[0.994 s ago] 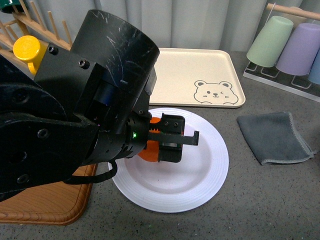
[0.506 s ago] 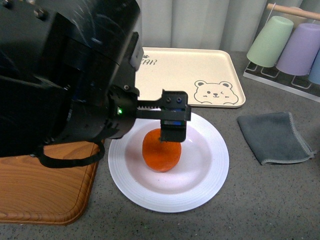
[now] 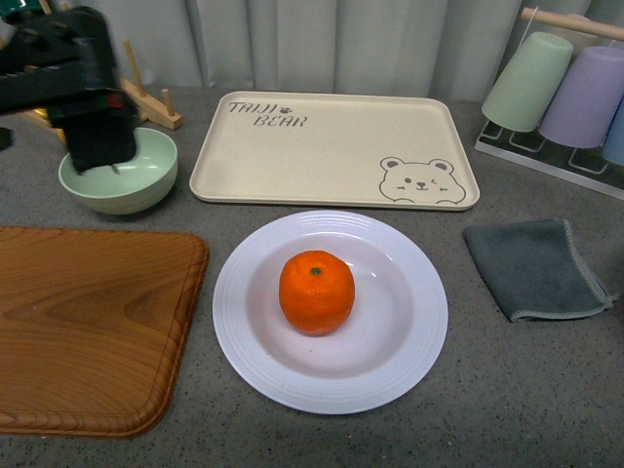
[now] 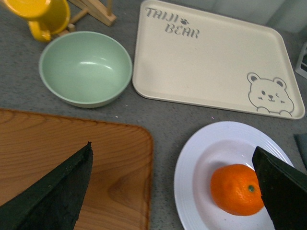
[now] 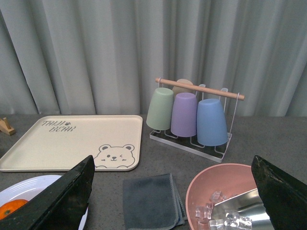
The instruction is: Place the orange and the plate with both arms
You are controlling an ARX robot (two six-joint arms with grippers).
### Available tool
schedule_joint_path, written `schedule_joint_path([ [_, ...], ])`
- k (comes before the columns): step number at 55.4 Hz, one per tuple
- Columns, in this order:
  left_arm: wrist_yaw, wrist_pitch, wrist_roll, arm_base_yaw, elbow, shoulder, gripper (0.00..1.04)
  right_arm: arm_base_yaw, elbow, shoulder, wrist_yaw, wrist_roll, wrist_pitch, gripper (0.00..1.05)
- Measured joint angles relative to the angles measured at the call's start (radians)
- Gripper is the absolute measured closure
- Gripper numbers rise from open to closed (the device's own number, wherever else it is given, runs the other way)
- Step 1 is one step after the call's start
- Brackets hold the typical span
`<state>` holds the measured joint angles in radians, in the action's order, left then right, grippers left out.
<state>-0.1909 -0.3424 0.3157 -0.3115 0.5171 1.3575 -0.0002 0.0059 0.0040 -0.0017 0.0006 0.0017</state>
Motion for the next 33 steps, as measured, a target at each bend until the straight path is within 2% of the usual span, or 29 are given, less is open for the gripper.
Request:
schedule_joint_path([
  [9, 0.002, 0.002, -0.007, 0.035, -0.028, -0.056, 0.06, 0.0, 0.0, 0.0, 0.0, 0.0, 0.0, 0.09],
  [11, -0.018, -0.046, -0.033, 0.034, -0.043, -0.043, 0.09, 0.0, 0.0, 0.0, 0.0, 0.0, 0.0, 0.09],
  [14, -0.053, -0.328, -0.124, 0.042, -0.132, -0.004, 0.19, 0.0, 0.0, 0.0, 0.0, 0.0, 0.0, 0.09],
  [17, -0.043, -0.516, -0.193, 0.058, -0.21, 0.002, 0.28, 0.0, 0.0, 0.0, 0.0, 0.0, 0.0, 0.09],
  [22, -0.019, -0.736, -0.257, 0.091, -0.29, -0.026, 0.44, 0.0, 0.0, 0.0, 0.002, 0.0, 0.0, 0.09],
  [27, 0.013, -0.751, -0.288, 0.127, -0.356, -0.095, 0.64, 0.0, 0.0, 0.0, 0.0, 0.0, 0.0, 0.09],
  [33, 0.037, -0.709, -0.296, 0.156, -0.396, -0.166, 0.82, 0.0, 0.0, 0.0, 0.0, 0.0, 0.0, 0.09],
])
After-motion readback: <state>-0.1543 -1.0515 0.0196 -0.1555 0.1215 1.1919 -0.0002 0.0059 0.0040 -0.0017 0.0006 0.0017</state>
